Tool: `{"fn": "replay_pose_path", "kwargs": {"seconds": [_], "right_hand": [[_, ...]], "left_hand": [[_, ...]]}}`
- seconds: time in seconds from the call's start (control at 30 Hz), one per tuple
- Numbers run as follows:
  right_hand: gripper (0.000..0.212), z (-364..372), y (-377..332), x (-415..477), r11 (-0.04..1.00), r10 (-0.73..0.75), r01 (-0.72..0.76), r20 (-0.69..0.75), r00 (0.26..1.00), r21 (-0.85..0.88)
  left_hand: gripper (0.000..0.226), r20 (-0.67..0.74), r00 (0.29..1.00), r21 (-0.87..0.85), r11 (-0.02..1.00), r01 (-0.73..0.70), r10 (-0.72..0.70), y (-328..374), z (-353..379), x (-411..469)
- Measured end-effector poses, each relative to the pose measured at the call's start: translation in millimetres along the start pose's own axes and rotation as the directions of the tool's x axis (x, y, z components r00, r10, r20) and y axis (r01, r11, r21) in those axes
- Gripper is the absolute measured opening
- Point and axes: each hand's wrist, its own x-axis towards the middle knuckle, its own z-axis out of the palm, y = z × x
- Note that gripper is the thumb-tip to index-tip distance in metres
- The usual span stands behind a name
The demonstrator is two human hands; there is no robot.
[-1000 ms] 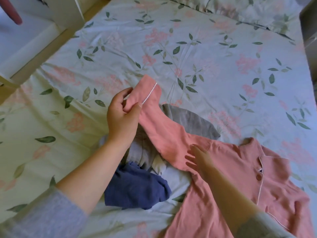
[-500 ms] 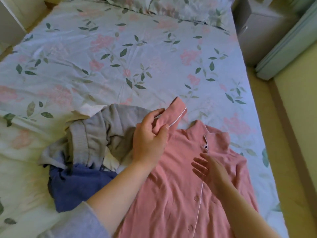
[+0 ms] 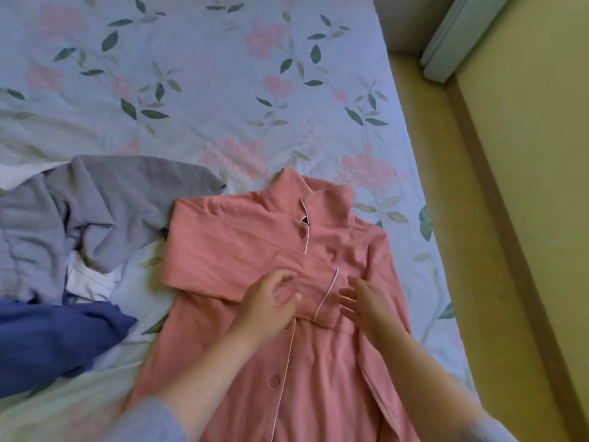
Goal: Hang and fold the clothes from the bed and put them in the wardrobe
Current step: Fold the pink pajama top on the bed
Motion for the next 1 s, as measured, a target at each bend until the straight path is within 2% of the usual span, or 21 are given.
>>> {"fn": "replay_pose_path", "kwargs": {"seconds": [0.13, 0.17, 0.23, 0.3, 0.37, 0.43, 0.47, 0.53, 0.6, 0.67, 0.73, 0.8, 0.87, 0.93, 1.0], "right_hand": [[0.015, 8.4, 13.4, 25.2, 0.965, -0.084, 0.069, -0.045, 0.995, -0.254], [0.02, 15.0, 18.9, 30.3, 0.931, -0.118, 0.078, -0.094, 0.988, -0.355], [0.044, 30.6, 28.3, 36.8, 0.848, -0.195, 0.05, -0.224, 0.955, -0.527], [0.059, 39.7, 31.8, 39.3, 0.79, -0.233, -0.004, -0.305, 0.924, -0.614], [0.057, 39.6, 35.2, 47.5, 0.807, -0.195, -0.027, -0.31, 0.931, -0.59], [0.046, 33.9, 39.0, 51.9, 0.845, -0.118, -0.033, -0.247, 0.962, -0.533], [0.039, 29.7, 39.1, 51.5, 0.851, -0.128, -0.002, -0.211, 0.969, -0.526], [0.025, 17.1, 32.2, 50.0, 0.854, -0.251, 0.123, -0.192, 0.949, -0.505], [0.013, -2.3, 15.8, 49.2, 0.835, -0.402, 0.238, -0.255, 0.88, -0.496], [0.009, -19.4, -0.9, 51.8, 0.807, -0.48, 0.267, -0.322, 0.816, -0.526], [0.014, -28.9, -9.8, 58.3, 0.779, -0.463, 0.231, -0.286, 0.839, -0.583], [0.04, -32.1, -13.2, 63.6, 0.77, -0.386, 0.183, -0.217, 0.897, -0.611], [0.055, -34.6, -13.0, 65.5, 0.761, -0.386, 0.185, -0.206, 0.899, -0.622], [0.055, -35.4, -8.1, 64.8, 0.729, -0.384, 0.147, -0.222, 0.896, -0.668], [0.047, -33.1, -1.0, 63.1, 0.691, -0.322, 0.067, -0.223, 0.92, -0.72]], "left_hand": [[0.04, -0.071, 0.997, 0.121, 0.992, 0.027, -0.019, -36.5, 5.0, -0.6], [0.038, -0.095, 0.995, 0.144, 0.989, 0.041, -0.027, -43.8, 2.7, -0.6], [0.033, -0.149, 0.988, 0.179, 0.981, 0.069, -0.042, -55.6, -4.0, 1.0], [0.031, -0.173, 0.982, 0.172, 0.98, 0.101, -0.071, -63.2, -9.0, 4.0], [0.029, -0.165, 0.981, 0.172, 0.976, 0.135, -0.106, -69.2, -11.8, 5.3], [0.029, -0.162, 0.978, 0.191, 0.968, 0.163, -0.133, -75.2, -15.7, 4.5], [0.029, -0.167, 0.975, 0.207, 0.962, 0.178, -0.145, -77.7, -18.1, 4.1], [0.027, -0.186, 0.969, 0.253, 0.945, 0.209, -0.164, -80.4, -21.1, 4.4], [0.025, -0.185, 0.963, 0.249, 0.938, 0.241, -0.198, -79.5, -16.7, 5.9], [0.022, -0.18, 0.959, 0.235, 0.937, 0.257, -0.218, -77.7, -11.8, 6.8], [0.02, -0.222, 0.954, 0.287, 0.922, 0.261, -0.201, -76.7, -14.0, 6.8], [0.022, -0.29, 0.94, 0.412, 0.862, 0.294, -0.182, -75.8, -21.8, 6.8], [0.023, -0.349, 0.923, 0.505, 0.796, 0.333, -0.164, -75.5, -27.8, 6.1], [0.025, -0.406, 0.898, 0.497, 0.783, 0.375, -0.172, -79.2, -32.8, 4.7], [0.034, -0.47, 0.854, 0.484, 0.743, 0.462, -0.224, -86.1, -42.0, 2.8]]}}
